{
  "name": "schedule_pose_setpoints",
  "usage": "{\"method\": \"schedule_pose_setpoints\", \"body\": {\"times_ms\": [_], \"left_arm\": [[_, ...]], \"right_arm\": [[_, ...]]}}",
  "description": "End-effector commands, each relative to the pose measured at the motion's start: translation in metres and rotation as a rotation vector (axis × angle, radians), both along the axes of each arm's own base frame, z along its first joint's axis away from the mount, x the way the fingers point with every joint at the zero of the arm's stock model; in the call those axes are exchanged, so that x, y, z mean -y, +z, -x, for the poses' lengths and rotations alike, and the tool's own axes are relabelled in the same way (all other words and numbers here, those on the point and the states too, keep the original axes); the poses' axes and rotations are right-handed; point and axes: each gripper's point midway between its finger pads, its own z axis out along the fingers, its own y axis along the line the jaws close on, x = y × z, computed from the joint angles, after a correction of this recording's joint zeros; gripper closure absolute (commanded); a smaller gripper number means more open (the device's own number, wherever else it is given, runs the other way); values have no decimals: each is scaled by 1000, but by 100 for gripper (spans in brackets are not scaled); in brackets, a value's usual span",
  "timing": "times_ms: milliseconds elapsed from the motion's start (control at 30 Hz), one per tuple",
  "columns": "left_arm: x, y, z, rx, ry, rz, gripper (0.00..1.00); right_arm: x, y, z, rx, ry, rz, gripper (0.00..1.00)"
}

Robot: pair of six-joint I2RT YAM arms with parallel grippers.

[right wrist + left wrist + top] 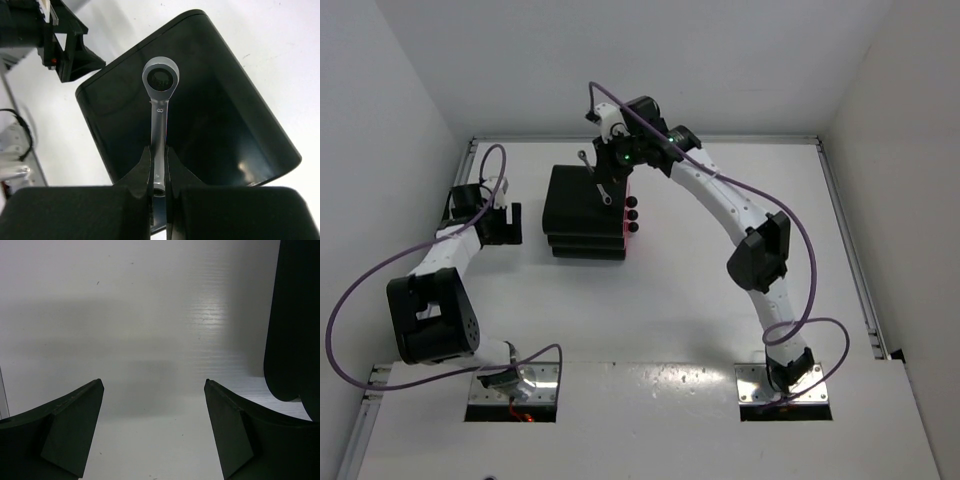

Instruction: Sort the tools into containers

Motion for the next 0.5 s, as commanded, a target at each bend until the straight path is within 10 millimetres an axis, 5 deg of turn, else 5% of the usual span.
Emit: {"method": "schedule_pose_setpoints", "body": {"times_ms": [0, 300, 467], "left_arm": [[2, 5, -13, 38, -19, -9, 12], [11, 6, -16, 38, -20, 10, 13], [14, 6, -17, 38, -29, 10, 13]], "right_arm": [[-3, 17, -13, 156, -13, 48, 100], [-15, -36, -9, 149, 19, 175, 100], [-15, -46, -13, 141, -2, 190, 100]]}}
